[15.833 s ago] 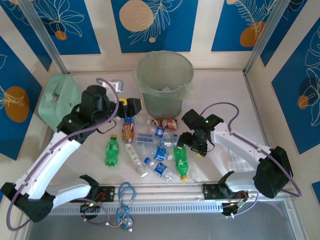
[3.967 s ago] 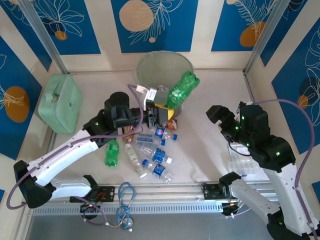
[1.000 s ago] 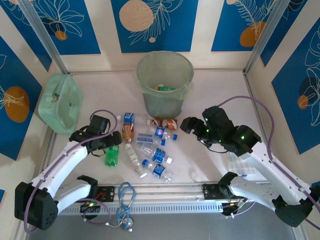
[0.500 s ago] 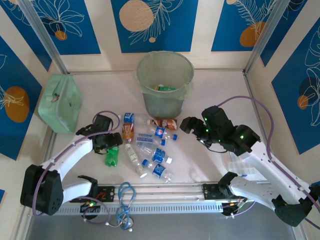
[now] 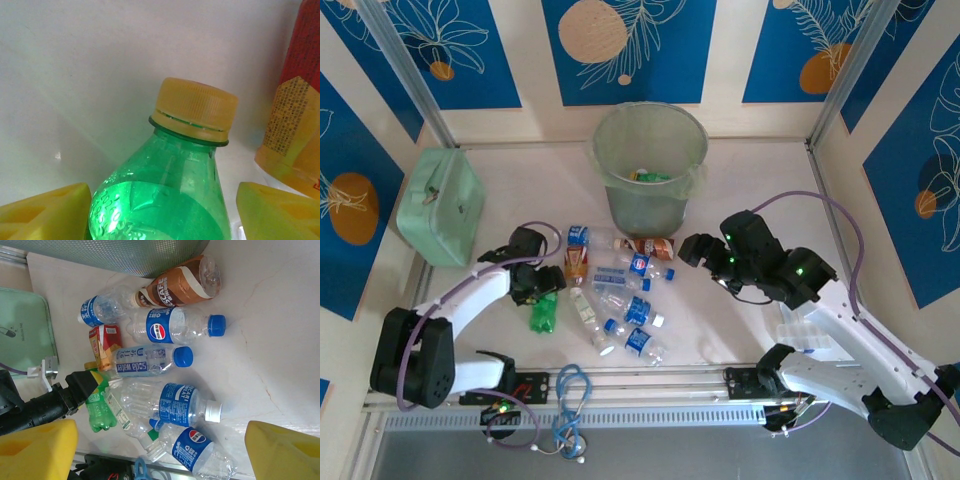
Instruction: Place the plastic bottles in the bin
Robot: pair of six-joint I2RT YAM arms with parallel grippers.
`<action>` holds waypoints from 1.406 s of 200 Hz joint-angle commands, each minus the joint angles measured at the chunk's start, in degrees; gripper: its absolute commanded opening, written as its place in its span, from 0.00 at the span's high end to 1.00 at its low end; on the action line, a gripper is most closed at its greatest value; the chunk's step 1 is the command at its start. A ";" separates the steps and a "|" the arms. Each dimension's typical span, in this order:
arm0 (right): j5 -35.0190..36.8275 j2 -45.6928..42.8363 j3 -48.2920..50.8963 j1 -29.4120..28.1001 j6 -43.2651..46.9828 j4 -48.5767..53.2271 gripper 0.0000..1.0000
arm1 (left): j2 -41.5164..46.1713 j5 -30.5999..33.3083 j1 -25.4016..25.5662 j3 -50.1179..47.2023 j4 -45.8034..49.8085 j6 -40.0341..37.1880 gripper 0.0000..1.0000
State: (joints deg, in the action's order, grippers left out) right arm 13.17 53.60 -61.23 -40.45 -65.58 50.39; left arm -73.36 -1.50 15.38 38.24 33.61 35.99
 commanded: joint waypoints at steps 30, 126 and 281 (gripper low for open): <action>0.37 0.49 -1.70 -0.20 0.06 -0.21 0.13 | -0.82 -1.93 -0.96 -0.23 0.04 -0.43 0.34; -0.79 1.11 -3.15 -1.70 2.61 -2.07 0.14 | 5.76 -1.75 -1.39 4.21 4.38 0.15 0.49; -19.40 10.33 -12.77 -8.01 14.99 -26.87 0.07 | 12.62 -31.06 0.48 10.18 -67.21 51.53 0.52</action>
State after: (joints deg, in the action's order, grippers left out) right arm 1.50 62.57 -71.35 -50.96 -51.81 29.78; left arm -59.86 -28.56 14.76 48.03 -12.64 75.92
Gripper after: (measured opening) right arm 0.928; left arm 0.567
